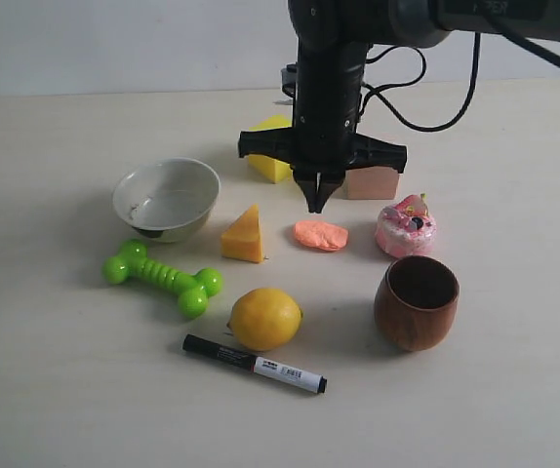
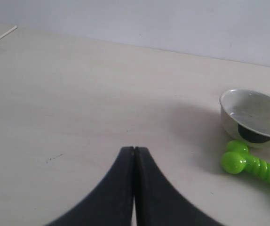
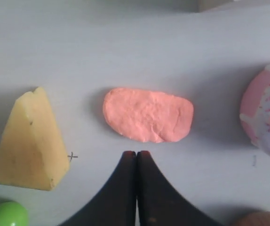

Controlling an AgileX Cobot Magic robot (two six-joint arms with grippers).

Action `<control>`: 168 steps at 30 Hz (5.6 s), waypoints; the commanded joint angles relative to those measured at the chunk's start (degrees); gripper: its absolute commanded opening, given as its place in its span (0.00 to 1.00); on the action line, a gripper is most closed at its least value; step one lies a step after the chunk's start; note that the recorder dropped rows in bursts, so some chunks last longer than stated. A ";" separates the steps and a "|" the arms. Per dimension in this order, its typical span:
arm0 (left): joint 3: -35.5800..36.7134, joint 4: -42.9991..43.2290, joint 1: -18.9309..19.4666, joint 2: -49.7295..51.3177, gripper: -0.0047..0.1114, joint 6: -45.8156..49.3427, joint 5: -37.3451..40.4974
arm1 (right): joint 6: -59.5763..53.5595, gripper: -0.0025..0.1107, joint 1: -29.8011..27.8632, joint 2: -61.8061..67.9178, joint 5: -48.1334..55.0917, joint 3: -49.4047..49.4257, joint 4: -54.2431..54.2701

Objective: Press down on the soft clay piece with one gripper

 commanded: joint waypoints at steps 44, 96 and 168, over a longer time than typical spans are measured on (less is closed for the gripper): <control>-0.21 -0.12 -0.31 -0.34 0.04 -0.46 -0.60 | 1.29 0.02 -1.30 10.79 -4.16 -0.55 7.82; -0.21 -0.12 -0.31 -0.34 0.04 -0.46 -0.60 | -0.22 0.02 -1.16 15.15 -3.15 -0.55 9.07; -0.21 -0.12 -0.31 -0.34 0.04 -0.46 -0.60 | -2.47 0.18 -1.16 6.69 -3.13 -0.55 5.66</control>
